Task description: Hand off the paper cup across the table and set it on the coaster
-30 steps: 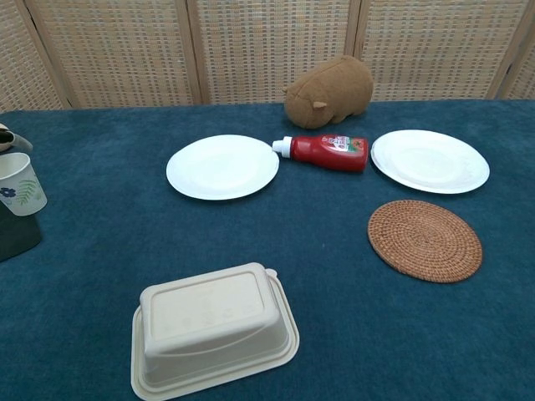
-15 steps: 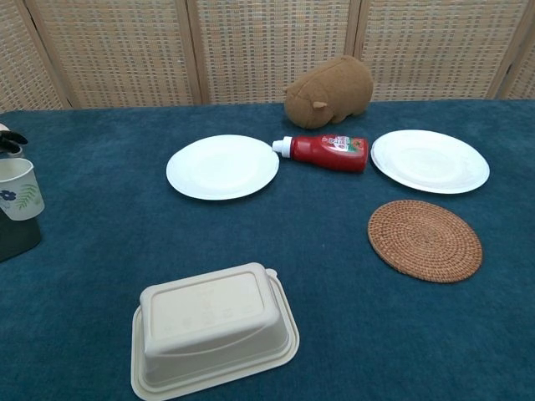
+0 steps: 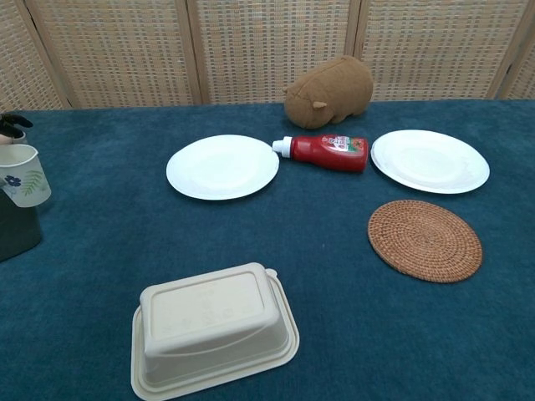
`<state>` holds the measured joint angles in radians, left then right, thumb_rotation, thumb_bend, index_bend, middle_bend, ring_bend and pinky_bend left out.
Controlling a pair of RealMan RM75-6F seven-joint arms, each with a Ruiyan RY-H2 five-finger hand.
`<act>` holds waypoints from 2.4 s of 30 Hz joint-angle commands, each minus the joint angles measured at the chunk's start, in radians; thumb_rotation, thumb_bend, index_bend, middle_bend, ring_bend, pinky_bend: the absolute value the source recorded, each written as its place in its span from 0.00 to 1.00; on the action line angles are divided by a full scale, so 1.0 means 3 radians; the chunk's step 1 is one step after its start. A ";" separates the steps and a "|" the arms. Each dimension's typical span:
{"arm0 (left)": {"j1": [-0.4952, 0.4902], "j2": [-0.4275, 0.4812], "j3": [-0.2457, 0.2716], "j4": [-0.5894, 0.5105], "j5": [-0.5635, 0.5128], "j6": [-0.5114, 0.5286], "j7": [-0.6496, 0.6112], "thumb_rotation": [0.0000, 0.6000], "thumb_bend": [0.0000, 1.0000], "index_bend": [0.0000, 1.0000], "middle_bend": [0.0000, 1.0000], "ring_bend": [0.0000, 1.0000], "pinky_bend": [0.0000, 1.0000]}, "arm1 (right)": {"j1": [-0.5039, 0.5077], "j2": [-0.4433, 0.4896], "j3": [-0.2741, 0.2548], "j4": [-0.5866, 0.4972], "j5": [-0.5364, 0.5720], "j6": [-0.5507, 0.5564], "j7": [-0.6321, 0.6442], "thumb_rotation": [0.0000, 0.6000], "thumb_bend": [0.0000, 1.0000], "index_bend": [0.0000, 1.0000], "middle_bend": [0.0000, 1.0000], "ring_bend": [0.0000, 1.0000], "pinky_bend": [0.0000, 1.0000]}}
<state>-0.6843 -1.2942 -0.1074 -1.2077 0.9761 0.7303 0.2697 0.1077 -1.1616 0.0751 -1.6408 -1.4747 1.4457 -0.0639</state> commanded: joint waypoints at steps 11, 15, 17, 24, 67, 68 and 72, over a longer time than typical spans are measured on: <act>-0.0282 0.0337 -0.0219 -0.1127 -0.0074 0.0409 0.0610 1.00 0.32 0.37 0.00 0.00 0.00 | -0.0018 0.0045 0.0024 0.0054 0.0055 -0.0004 0.0206 1.00 0.02 0.00 0.00 0.00 0.00; -0.0438 0.0287 -0.0255 -0.1352 -0.0229 0.0497 0.0943 1.00 0.32 0.38 0.00 0.00 0.00 | -0.0025 0.0055 0.0034 0.0070 0.0064 0.0004 0.0276 1.00 0.02 0.00 0.00 0.00 0.00; -0.0552 0.0242 -0.0267 -0.1460 -0.0369 0.0536 0.1174 1.00 0.32 0.37 0.00 0.00 0.00 | -0.0026 0.0060 0.0039 0.0085 0.0072 0.0001 0.0320 1.00 0.02 0.00 0.00 0.00 0.00; -0.0939 0.0003 -0.0316 -0.1608 -0.0857 0.0653 0.1759 1.00 0.32 0.38 0.00 0.00 0.00 | -0.0022 0.0069 0.0064 0.0162 0.0148 -0.0055 0.0482 1.00 0.02 0.00 0.00 0.00 0.00; -0.1734 -0.1072 -0.0031 -0.1214 -0.1584 0.1033 0.2490 0.49 0.01 0.00 0.00 0.00 0.00 | -0.0054 0.0086 0.0127 0.0303 0.0260 -0.0092 0.0790 1.00 0.02 0.00 0.00 0.00 0.00; -0.1727 -0.1074 -0.0026 -0.1208 -0.1562 0.1039 0.2476 0.29 0.01 0.00 0.00 0.00 0.00 | -0.0055 0.0086 0.0128 0.0304 0.0260 -0.0091 0.0791 1.00 0.02 0.00 0.00 0.00 0.00; -0.1683 -0.1053 -0.0024 -0.1210 -0.1461 0.1066 0.2383 0.00 0.01 0.00 0.00 0.00 0.00 | -0.0055 0.0088 0.0127 0.0302 0.0255 -0.0093 0.0796 1.00 0.02 0.00 0.00 0.00 0.00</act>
<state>-1.1940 -1.6131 -0.1147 -1.5699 0.5304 1.0472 0.9922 0.0912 -1.1352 0.1133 -1.5502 -1.3983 1.4178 0.1750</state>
